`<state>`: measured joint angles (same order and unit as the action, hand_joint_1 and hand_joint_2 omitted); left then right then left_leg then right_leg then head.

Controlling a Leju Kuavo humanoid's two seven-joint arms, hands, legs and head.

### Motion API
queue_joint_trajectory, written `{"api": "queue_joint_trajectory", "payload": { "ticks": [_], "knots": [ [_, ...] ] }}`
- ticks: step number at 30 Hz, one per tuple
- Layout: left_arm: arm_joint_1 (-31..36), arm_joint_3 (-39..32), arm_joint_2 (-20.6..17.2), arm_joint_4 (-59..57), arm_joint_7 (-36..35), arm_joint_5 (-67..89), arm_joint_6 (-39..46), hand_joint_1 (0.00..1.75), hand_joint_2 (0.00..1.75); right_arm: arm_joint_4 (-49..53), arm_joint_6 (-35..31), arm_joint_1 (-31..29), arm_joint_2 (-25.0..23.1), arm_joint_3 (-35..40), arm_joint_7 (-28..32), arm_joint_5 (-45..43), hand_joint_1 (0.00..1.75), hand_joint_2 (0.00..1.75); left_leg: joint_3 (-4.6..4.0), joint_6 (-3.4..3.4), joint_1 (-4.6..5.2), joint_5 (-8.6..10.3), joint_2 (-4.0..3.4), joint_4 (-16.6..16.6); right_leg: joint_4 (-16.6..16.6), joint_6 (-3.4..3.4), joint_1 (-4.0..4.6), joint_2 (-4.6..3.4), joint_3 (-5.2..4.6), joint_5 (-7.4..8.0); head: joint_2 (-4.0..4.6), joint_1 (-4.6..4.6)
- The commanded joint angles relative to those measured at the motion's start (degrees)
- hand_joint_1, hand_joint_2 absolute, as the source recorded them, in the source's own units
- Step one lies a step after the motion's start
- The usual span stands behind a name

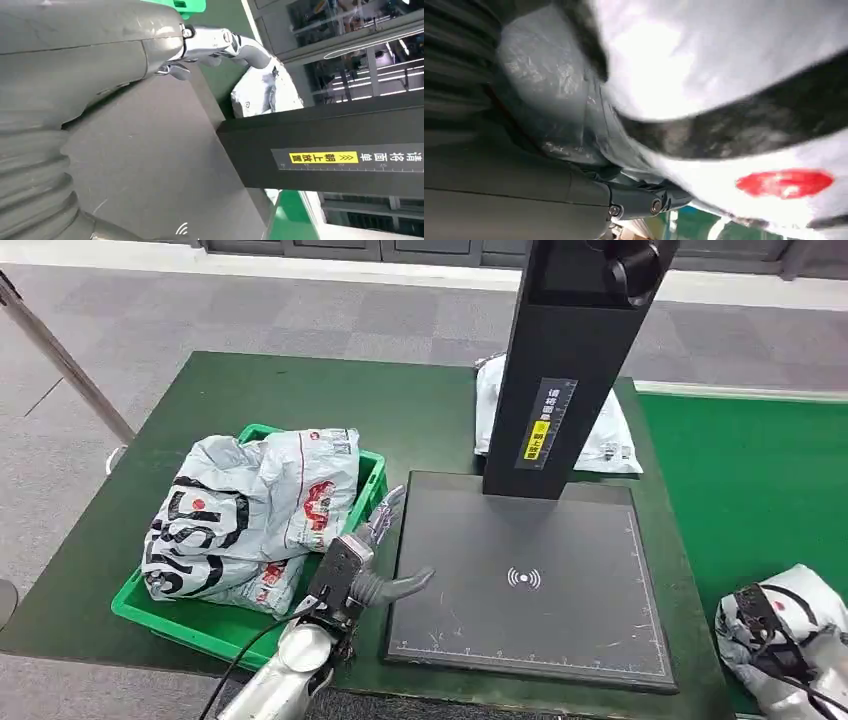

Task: Moved the parcel from conveyor to table for the left to box.

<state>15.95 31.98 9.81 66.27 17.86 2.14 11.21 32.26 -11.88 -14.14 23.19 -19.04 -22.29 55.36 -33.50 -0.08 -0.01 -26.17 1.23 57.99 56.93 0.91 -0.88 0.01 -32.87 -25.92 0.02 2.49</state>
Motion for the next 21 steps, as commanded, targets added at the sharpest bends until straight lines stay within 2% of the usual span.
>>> {"api": "queue_joint_trajectory", "payload": {
  "ticks": [1, 6, 8, 11, 17, 21],
  "knots": [
    [1.44, -1.0, -2.65, -0.89, -0.5, -0.52, 1.18, 0.0, 1.75, 10.3, 8.84, -2.96, -4.77, -0.7, 15.79, -18.83, 1.75, 1.75, -0.01, -0.04, -0.01, -0.02, -0.5, -0.03, -0.01, -0.04, 0.02, -0.43, -0.09, 0.13, 0.0, 0.0],
    [1.47, -0.81, -2.59, -0.98, -0.57, -0.78, 1.4, 0.0, 1.75, 9.46, 7.45, -1.57, -3.18, 2.5, 16.35, -22.82, 1.75, 1.75, 0.03, -0.04, -0.01, 0.01, -0.59, -0.07, -0.07, 0.04, 0.0, -0.49, -0.16, 0.2, 0.0, -0.02],
    [1.38, -0.81, -2.53, -0.93, -0.54, -0.87, 1.56, 0.0, 1.75, 8.74, 7.44, -2.25, -2.52, 3.87, 16.5, -23.67, 1.75, 1.75, 0.02, -0.03, -0.01, 0.02, -0.45, -0.05, -0.05, 0.06, 0.0, -0.37, -0.16, 0.16, 0.0, 0.0],
    [1.29, -0.88, -2.66, -0.61, -0.44, -1.0, 1.8, 0.0, 1.75, 6.65, 6.91, -3.85, -1.33, 6.51, 16.69, -25.87, 1.75, 1.75, 0.06, -0.06, 0.0, 0.03, -0.63, -0.11, -0.08, 0.03, -0.01, -0.51, -0.18, 0.21, 0.0, 0.0],
    [1.29, -0.88, -2.66, -0.61, -0.44, -1.0, 1.8, 0.0, 1.75, 6.65, 6.91, -3.85, -1.33, 6.51, 16.69, -25.87, 1.75, 1.75, 0.05, -0.04, 0.0, 0.02, -0.57, -0.09, -0.03, 0.04, -0.01, -0.47, -0.2, 0.2, 0.0, -0.02],
    [0.89, -1.36, -2.81, -0.2, -0.33, -1.05, 2.55, 0.0, 1.75, 8.98, 3.97, -4.06, -2.63, 6.84, 20.58, -30.02, 1.75, 1.75, 0.05, -0.05, 0.0, 0.04, -0.63, -0.12, -0.06, 0.0, -0.01, -0.5, -0.22, 0.23, 0.0, 0.0]
  ]
}}
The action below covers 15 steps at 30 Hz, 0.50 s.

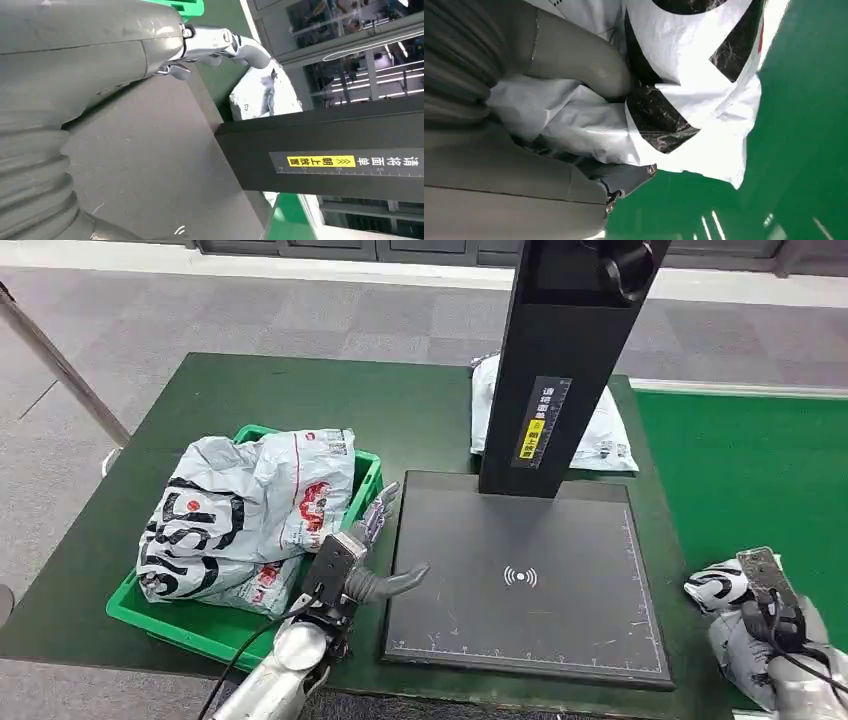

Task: Moved the parcel from conveyor to table for the left to box.

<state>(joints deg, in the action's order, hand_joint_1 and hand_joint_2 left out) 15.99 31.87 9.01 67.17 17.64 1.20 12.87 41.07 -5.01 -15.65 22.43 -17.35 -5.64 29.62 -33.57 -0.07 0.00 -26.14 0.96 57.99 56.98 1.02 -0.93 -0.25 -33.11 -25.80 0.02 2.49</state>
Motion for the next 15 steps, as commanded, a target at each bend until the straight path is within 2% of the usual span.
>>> {"api": "queue_joint_trajectory", "payload": {
  "ticks": [1, 3, 6, 12, 13, 15],
  "knots": [
    [0.72, -1.33, -2.07, -0.99, -0.1, -0.1, 1.04, 0.0, 1.75, 1.54, -3.47, -2.41, -2.26, 5.18, 4.68, -5.17, 1.75, 1.75, 0.06, -0.04, -0.02, -0.01, -0.26, -0.05, -0.06, -0.06, 0.03, -0.19, -0.01, 0.06, 0.0, -0.02],
    [0.41, -1.65, -2.32, -0.75, 0.19, -0.15, 1.68, 0.0, 1.75, 8.71, -5.07, -1.71, -3.52, 6.14, 7.65, -10.02, 1.75, 1.75, 0.13, -0.08, -0.02, 0.0, -0.52, -0.16, -0.15, -0.11, 0.04, -0.41, -0.02, 0.15, 0.0, -0.02],
    [0.94, -1.77, -2.61, -1.1, 0.79, -0.46, 1.87, 0.0, 1.75, 18.35, -4.38, -0.39, -4.37, 8.8, 8.27, -16.29, 1.75, 1.75, 0.0, -0.08, 0.02, -0.04, -0.59, -0.07, 0.02, -0.1, -0.01, -0.5, -0.17, 0.12, 0.0, 0.0],
    [2.01, -2.16, -2.81, -2.74, 2.65, -1.48, 2.4, 0.0, 1.75, 36.91, -3.63, 0.7, -6.11, 18.04, 12.69, -28.8, 1.75, 1.75, -0.07, -0.2, 0.0, 0.0, -0.73, -0.12, 0.12, -0.2, 0.0, -0.61, -0.36, 0.14, 0.0, -0.02],
    [2.15, -2.16, -2.76, -3.01, 2.84, -1.59, 2.35, 0.0, 1.75, 38.5, -4.78, 0.65, -6.27, 19.62, 11.42, -29.08, 1.75, 1.75, -0.16, -0.17, 0.03, 0.03, -0.57, -0.06, 0.2, -0.15, -0.03, -0.49, -0.47, 0.1, 0.0, 0.0],
    [2.18, -2.17, -2.76, -3.07, 2.87, -1.62, 2.34, 0.0, 1.75, 38.78, -5.27, 0.61, -6.29, 20.17, 11.01, -29.11, 1.75, 1.75, -0.08, -0.25, 0.02, 0.03, -0.74, -0.12, 0.2, -0.22, -0.01, -0.63, -0.45, 0.12, 0.0, -0.02]
  ]
}}
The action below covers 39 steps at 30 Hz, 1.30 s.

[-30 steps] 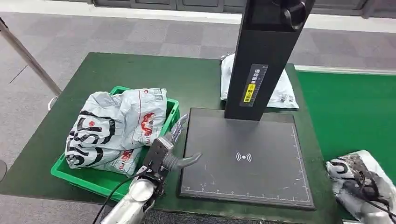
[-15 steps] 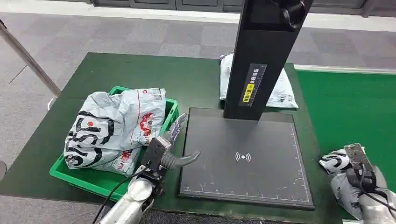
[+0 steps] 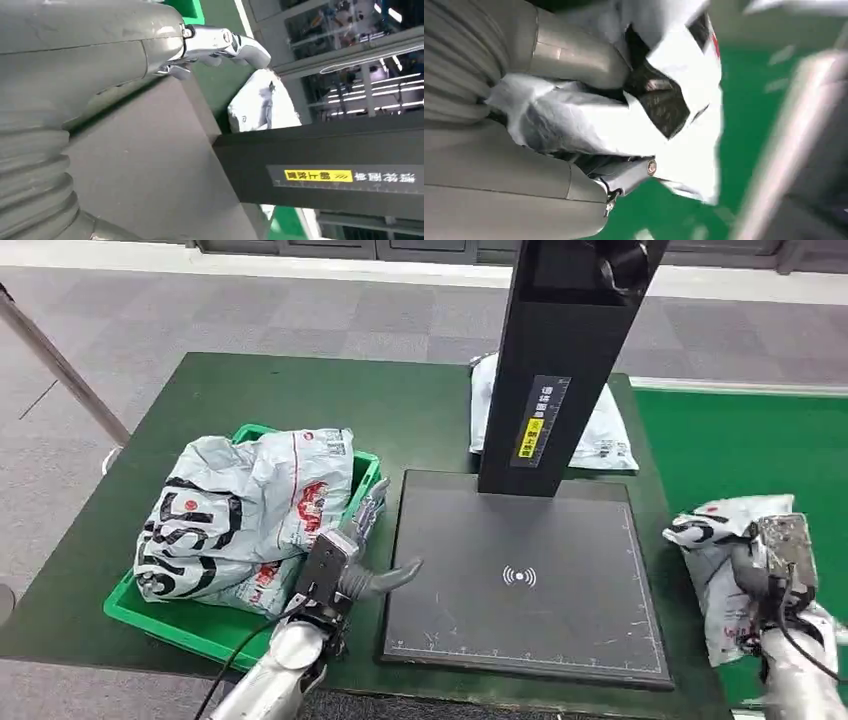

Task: Moved the parcel from conveyor to table for the left to box.

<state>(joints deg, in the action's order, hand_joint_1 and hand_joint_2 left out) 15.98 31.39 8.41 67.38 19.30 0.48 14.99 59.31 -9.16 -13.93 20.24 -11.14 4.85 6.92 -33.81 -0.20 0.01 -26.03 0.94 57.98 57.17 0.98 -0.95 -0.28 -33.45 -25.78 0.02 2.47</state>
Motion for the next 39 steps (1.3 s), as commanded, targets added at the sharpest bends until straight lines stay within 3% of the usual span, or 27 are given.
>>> {"api": "queue_joint_trajectory", "payload": {
  "ticks": [1, 8, 13, 15, 18, 20, 21, 22, 24, 27, 30, 39],
  "knots": [
    [2.2, -1.66, -2.12, -3.26, 1.25, -0.92, 0.21, 0.0, 1.75, 20.26, -1.37, -1.0, -3.81, 14.17, 0.57, -6.61, 1.75, 1.75, 0.09, -0.1, 0.02, -0.04, -0.5, -0.07, 0.06, -0.12, 0.0, -0.42, -0.12, 0.07, 0.0, 0.02],
    [2.13, -1.61, -2.13, -3.17, 1.32, -0.96, 0.24, 0.0, 1.75, 19.4, -1.71, -0.8, -3.06, 14.25, 1.38, -7.57, 1.75, 1.75, 0.02, -0.08, -0.05, 0.04, 0.0, -0.06, 0.02, -0.11, 0.07, 0.05, -0.03, -0.01, 0.0, 0.02],
    [2.13, -1.61, -2.13, -3.17, 1.32, -0.96, 0.24, 0.0, 1.75, 19.4, -1.71, -0.8, -3.06, 14.25, 1.38, -7.57, 1.75, 1.75, 0.06, -0.09, -0.04, 0.03, -0.17, -0.09, -0.03, -0.14, 0.06, -0.12, 0.0, 0.02, 0.0, 0.02],
    [2.34, -2.31, -1.81, -3.21, 2.42, -1.42, 1.25, 0.0, 1.75, 22.63, 1.06, -1.69, -4.42, 17.79, 5.66, -8.93, 1.75, 1.75, 0.01, -0.09, -0.01, 0.04, -0.08, -0.08, -0.01, -0.15, 0.03, -0.04, -0.03, 0.01, 0.0, 0.02],
    [2.73, -3.09, -1.52, -3.12, 3.32, -2.49, 1.79, 0.0, 1.75, 27.32, 0.4, -2.83, -8.1, 24.12, 5.38, -8.01, 1.75, 1.75, 0.15, -0.17, -0.03, 0.0, -0.57, -0.17, -0.06, -0.24, 0.06, -0.47, -0.05, 0.11, 0.0, 0.02],
    [3.06, -3.33, -1.3, -3.19, 3.53, -3.06, 1.97, 0.0, 1.75, 27.99, 0.14, -3.96, -9.35, 28.11, 5.05, -6.93, 1.75, 1.75, -0.04, -0.13, 0.0, 0.0, -0.34, -0.06, 0.1, -0.17, 0.02, -0.3, -0.2, 0.03, 0.0, 0.02],
    [3.46, -3.36, -1.15, -3.47, 3.73, -3.35, 2.21, 0.0, 1.75, 27.21, 1.29, -5.25, -9.9, 30.54, 4.03, -7.82, 1.75, 1.75, 0.05, -0.17, -0.05, -0.03, -0.61, -0.09, 0.09, -0.22, 0.07, -0.57, -0.2, 0.08, 0.0, 0.04],
    [3.86, -3.28, -0.98, -3.86, 3.87, -3.52, 2.33, 0.0, 1.75, 26.1, 1.88, -6.32, -10.2, 32.38, 3.72, -7.46, 1.75, 1.75, -0.03, -0.12, -0.01, 0.02, -0.3, -0.06, 0.14, -0.15, 0.02, -0.28, -0.2, 0.02, 0.0, 0.02],
    [4.88, -2.69, -0.61, -4.87, 3.95, -3.96, 1.93, 0.0, 1.75, 23.11, 3.73, -8.24, -10.65, 35.71, 2.73, -8.32, 1.75, 1.75, 0.07, -0.17, -0.06, 0.02, -0.52, -0.1, 0.14, -0.21, 0.09, -0.45, -0.2, 0.06, 0.0, 0.04],
    [5.81, -1.73, 0.1, -5.24, 4.08, -4.18, 1.33, 0.0, 1.75, 15.9, 9.05, -10.97, -11.24, 40.91, -0.89, -11.67, 1.75, 1.75, 0.05, -0.19, -0.13, 0.09, -0.44, -0.1, 0.11, -0.19, 0.15, -0.36, -0.17, 0.09, 0.0, 0.02],
    [5.94, -1.24, 0.16, -4.88, 3.21, -4.37, 0.95, 0.0, 1.75, 10.42, 12.2, -11.38, -11.51, 45.57, -0.86, -11.31, 1.75, 1.75, 0.02, -0.2, -0.15, 0.13, -0.28, -0.09, 0.11, -0.14, 0.15, -0.26, -0.13, 0.06, 0.0, 0.02],
    [3.87, -2.81, 0.83, -0.3, 0.66, -1.27, 2.35, 0.0, 1.75, 4.11, 18.82, -14.31, -16.08, 51.05, -1.84, -9.43, 1.75, 1.75, -0.05, -0.24, -0.08, 0.11, -0.2, -0.05, 0.19, -0.18, 0.08, -0.21, -0.2, 0.02, 0.0, 0.04]
  ]
}}
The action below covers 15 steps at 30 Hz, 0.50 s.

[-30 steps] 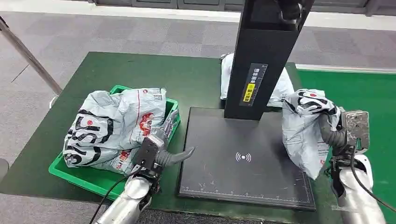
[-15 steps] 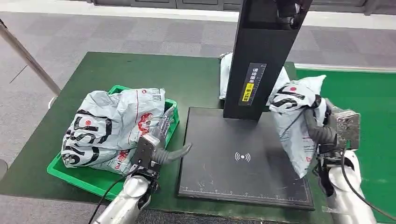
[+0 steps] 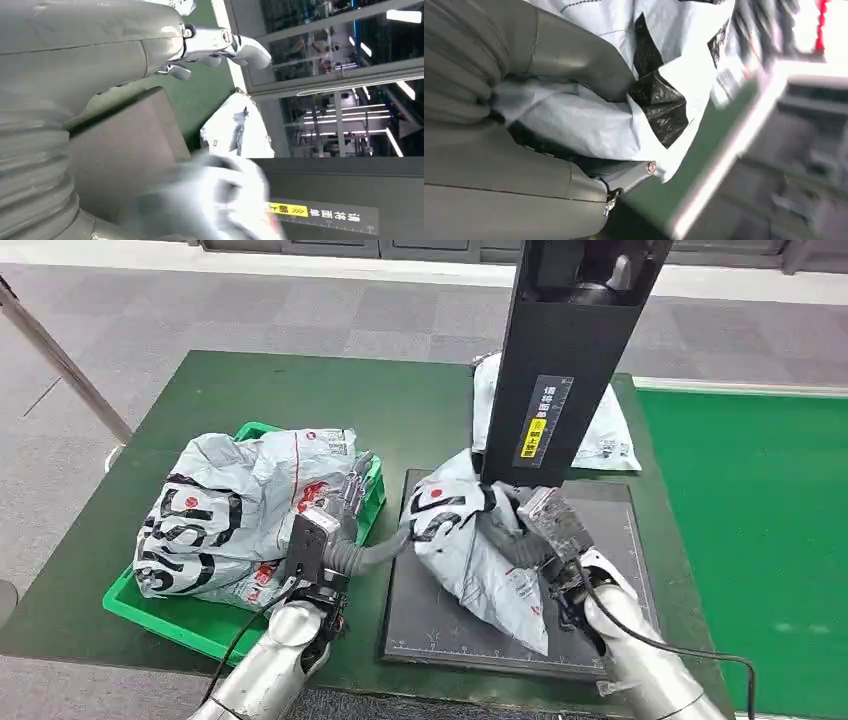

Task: Moved the parcel from conveyor to table for the left to box.

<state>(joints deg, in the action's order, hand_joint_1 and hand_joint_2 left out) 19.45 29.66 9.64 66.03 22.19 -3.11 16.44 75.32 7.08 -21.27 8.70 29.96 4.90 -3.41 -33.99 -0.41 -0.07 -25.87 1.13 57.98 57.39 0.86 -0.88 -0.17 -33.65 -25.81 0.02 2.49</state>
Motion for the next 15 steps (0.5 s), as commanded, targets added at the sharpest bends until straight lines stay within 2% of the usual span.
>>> {"api": "queue_joint_trajectory", "payload": {
  "ticks": [1, 2, 3, 4, 11, 13, 14, 15],
  "knots": [
    [0.1, -1.35, -0.39, 1.57, -2.47, 2.65, 0.86, 0.0, 1.75, -12.83, 2.6, -7.19, -4.9, 9.72, -2.82, 1.21, 1.75, 1.75, 0.19, -0.05, -0.03, -0.06, -0.48, -0.08, -0.09, -0.08, 0.05, -0.37, 0.05, 0.07, 0.0, 0.0],
    [-0.27, -1.8, -0.38, 2.08, -2.67, 3.27, 0.96, 0.0, 1.75, -13.61, 2.48, -7.17, -5.23, 9.19, -3.21, 1.54, 1.75, 1.75, 0.13, -0.04, -0.01, -0.04, -0.33, -0.05, -0.04, -0.06, 0.03, -0.26, 0.02, 0.05, 0.0, 0.02],
    [-0.78, -2.56, -0.26, 2.82, -2.93, 3.87, 0.99, 0.0, 1.75, -15.03, 2.62, -6.94, -5.71, 8.32, -5.23, 2.13, 0.05, 1.75, 0.18, -0.05, -0.04, -0.04, -0.38, -0.07, -0.09, -0.08, 0.06, -0.28, 0.06, 0.07, 0.0, 0.0],
    [-1.03, -2.91, -0.33, 3.26, -3.02, 4.22, 1.15, 0.0, 1.75, -15.72, 1.87, -6.62, -5.86, 7.87, -5.61, 2.9, 0.0, 1.75, 0.17, -0.04, -0.02, -0.02, -0.34, -0.09, -0.09, -0.07, 0.04, -0.26, 0.05, 0.07, 0.0, 0.02],
    [-1.38, -4.21, -0.13, 4.08, -3.05, 5.54, 1.22, 0.0, 1.75, -16.44, 1.04, -4.56, -5.9, 5.44, -5.14, 5.45, 0.0, 1.75, 0.17, -0.02, -0.03, -0.01, -0.22, -0.1, -0.13, -0.05, 0.05, -0.12, 0.11, 0.05, 0.0, 0.02],
    [-1.53, -4.76, 0.15, 4.33, -2.94, 6.08, 1.64, 0.0, 1.75, -14.63, -1.0, -3.4, -5.67, 3.85, -2.73, 6.53, 0.0, 1.75, 0.18, -0.02, -0.05, -0.03, -0.22, -0.09, -0.13, -0.06, 0.06, -0.12, 0.12, 0.03, 0.0, 0.02],
    [-1.55, -4.87, 0.14, 4.34, -2.82, 6.39, 1.98, 0.0, 1.75, -14.15, -1.53, -3.16, -5.45, 3.55, -2.24, 6.89, 0.0, 0.0, 0.13, -0.02, -0.03, -0.01, -0.12, -0.06, -0.09, -0.05, 0.04, -0.04, 0.09, 0.01, 0.0, 0.0],
    [-1.56, -5.07, 0.07, 4.38, -2.67, 6.73, 2.33, 0.0, 1.75, -13.2, -2.38, -2.56, -5.22, 2.35, -1.39, 6.49, 0.0, 0.0, 0.17, -0.03, -0.03, -0.01, -0.15, -0.08, -0.13, -0.06, 0.05, -0.05, 0.14, 0.02, 0.0, 0.0]
  ]
}}
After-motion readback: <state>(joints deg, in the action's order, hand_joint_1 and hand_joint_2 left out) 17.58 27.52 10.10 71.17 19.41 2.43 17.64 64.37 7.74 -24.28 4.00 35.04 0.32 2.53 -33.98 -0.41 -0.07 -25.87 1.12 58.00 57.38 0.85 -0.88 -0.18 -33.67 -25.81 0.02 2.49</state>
